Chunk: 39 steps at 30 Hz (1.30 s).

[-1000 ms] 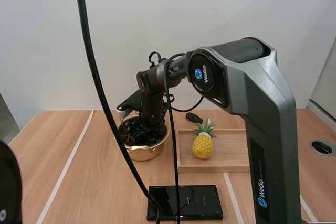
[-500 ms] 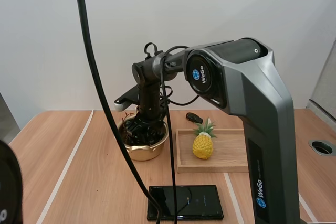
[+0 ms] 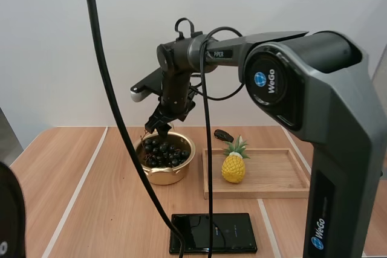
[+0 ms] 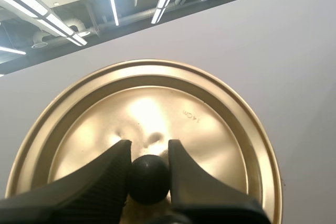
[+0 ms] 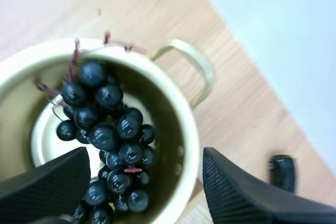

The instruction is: Open the pot, put the grape inside, and close it

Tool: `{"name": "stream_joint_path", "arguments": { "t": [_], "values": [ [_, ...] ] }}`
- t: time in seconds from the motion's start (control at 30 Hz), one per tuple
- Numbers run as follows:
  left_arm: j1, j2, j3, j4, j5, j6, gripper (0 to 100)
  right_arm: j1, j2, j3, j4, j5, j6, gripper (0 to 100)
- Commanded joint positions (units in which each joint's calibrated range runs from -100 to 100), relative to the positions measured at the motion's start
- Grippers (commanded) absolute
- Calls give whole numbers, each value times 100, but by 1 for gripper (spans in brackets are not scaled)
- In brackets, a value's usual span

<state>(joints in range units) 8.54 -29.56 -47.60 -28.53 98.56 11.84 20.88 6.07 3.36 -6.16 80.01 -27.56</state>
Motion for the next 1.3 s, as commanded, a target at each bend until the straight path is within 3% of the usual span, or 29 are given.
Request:
{"name": "stream_joint_path", "arguments": {
  "t": [0.0, 0.23, 0.43, 0.7, 0.83, 1.2, 1.27],
  "values": [
    [5, -22, -39, 11, -129, 13, 0, -20, -619, -56, 118, -167, 39, 100],
    [5, -22, -39, 8, -129, 3, 0, -100, -1865, -56, 150, -731, 368, 100],
    [5, -22, -39, 8, -129, -16, 0, -555, -2663, -456, 150, -933, 531, 100],
    [5, -22, -39, 74, -129, -16, 0, -1368, -3079, -1450, 160, -913, 674, 100],
    [5, -22, -39, 402, -146, -89, 0, -1702, -3204, -1799, 160, -622, 829, 100],
    [5, -22, -39, 647, -199, -129, 0, -1995, -3430, -2030, 583, 216, 1158, 100],
    [5, -22, -39, 644, -175, -129, 0, -1995, -3559, -2035, 499, 142, 1347, 71]
  ]
}}
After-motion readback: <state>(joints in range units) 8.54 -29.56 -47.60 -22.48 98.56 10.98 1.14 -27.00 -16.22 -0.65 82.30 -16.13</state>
